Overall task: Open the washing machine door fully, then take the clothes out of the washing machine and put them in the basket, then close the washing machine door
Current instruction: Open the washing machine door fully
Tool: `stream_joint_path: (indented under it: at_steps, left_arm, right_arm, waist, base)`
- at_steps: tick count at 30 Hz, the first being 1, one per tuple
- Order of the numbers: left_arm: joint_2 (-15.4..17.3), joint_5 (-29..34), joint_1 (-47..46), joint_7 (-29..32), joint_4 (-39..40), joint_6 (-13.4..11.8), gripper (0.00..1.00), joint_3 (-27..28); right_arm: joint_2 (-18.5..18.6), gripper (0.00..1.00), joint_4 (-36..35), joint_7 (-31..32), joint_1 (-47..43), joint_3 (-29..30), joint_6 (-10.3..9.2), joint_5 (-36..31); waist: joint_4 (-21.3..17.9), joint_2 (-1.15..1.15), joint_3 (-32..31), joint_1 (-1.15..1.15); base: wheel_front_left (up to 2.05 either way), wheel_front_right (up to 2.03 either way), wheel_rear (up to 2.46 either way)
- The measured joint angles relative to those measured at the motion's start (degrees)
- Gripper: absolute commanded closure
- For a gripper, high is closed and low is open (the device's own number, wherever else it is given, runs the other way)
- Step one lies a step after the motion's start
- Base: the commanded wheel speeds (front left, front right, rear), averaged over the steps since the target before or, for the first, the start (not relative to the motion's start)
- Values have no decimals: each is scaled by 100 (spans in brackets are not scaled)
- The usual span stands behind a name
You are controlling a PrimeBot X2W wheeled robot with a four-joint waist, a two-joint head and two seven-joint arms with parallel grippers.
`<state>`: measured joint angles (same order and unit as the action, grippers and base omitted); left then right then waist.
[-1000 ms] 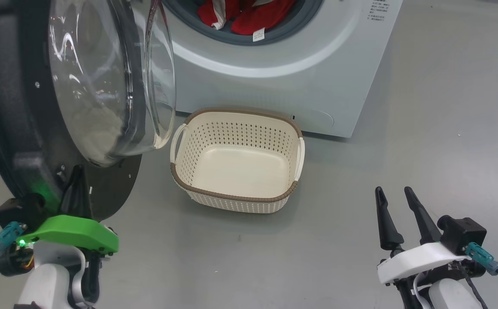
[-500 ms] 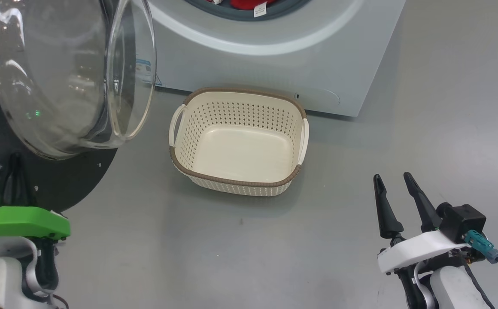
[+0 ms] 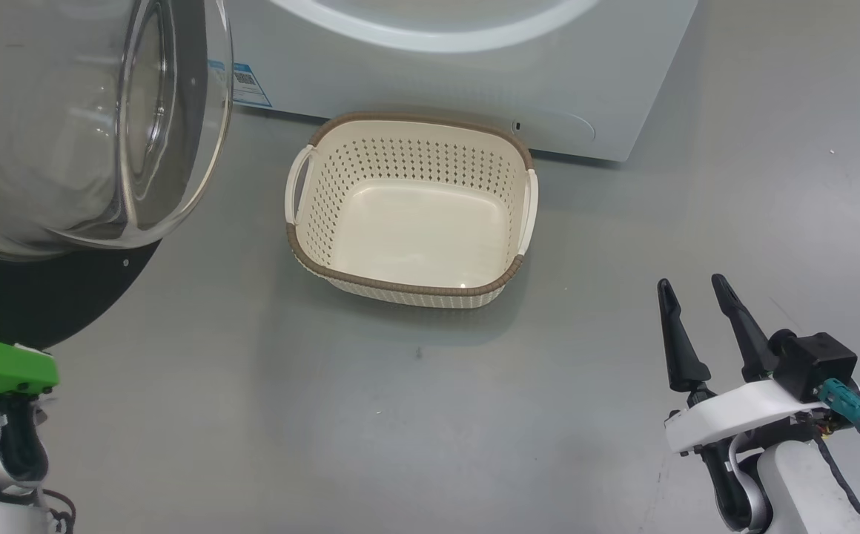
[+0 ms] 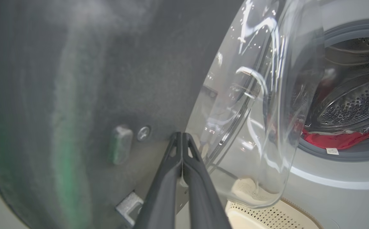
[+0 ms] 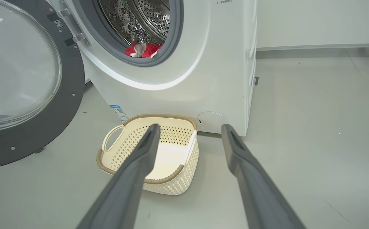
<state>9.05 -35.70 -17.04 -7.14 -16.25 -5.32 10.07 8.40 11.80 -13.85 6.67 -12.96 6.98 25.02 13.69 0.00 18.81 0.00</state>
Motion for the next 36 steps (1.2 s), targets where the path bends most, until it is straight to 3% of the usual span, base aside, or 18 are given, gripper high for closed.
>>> stream_joint_path:
  at_steps: [22,36]
  left_arm:
    - [881,-238,-458,-57,-635,-16,100,837]
    - [869,-98,-635,-253,-1109,111,100,486]
  right_arm:
    - [122,0,-149,113,117,3,0,-82]
    - [115,0,-70,88,280,111,0,-89]
  waist:
    - [-29,0,579,0]
    - [-74,0,439,0]
  base:
    - [0,0,0]
    - [0,0,0]
